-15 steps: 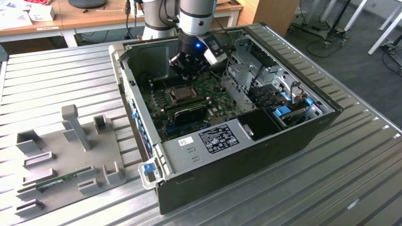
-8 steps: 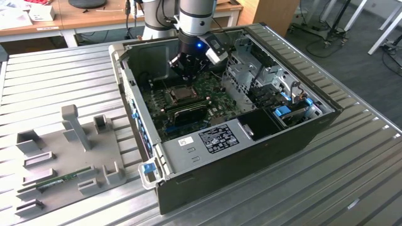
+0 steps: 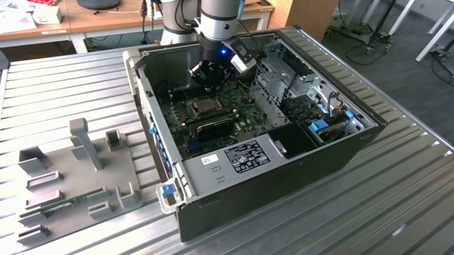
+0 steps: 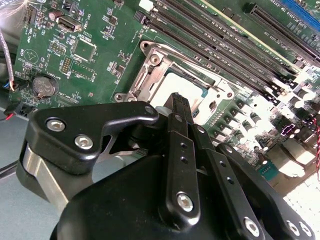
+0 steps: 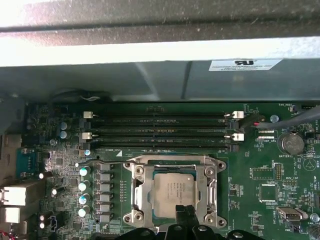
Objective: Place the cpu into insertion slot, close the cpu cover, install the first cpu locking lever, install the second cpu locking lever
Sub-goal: 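Close the cpu cover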
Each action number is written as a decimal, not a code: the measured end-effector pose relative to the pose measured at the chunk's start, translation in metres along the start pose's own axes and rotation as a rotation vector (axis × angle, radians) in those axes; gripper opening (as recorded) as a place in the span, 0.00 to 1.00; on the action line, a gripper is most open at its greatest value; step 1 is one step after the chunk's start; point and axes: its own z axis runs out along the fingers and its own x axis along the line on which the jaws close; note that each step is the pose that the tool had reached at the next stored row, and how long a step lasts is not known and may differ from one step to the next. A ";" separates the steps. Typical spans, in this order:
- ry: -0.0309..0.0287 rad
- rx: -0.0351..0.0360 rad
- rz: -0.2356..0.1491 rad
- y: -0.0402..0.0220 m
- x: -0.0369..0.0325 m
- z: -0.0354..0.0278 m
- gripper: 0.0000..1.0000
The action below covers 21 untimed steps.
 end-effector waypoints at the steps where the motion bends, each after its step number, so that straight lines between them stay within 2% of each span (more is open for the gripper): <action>1: 0.0000 0.0000 0.000 0.0000 0.0000 0.0001 0.10; 8: 0.0000 0.0001 0.000 0.0000 0.0000 0.0004 0.10; 13: -0.0023 0.0001 0.000 0.0000 0.0003 0.0008 0.10; 18: -0.0057 0.0000 0.000 0.0000 0.0020 0.0021 0.10; 21: -0.0118 0.0000 0.000 -0.0001 0.0034 0.0037 0.10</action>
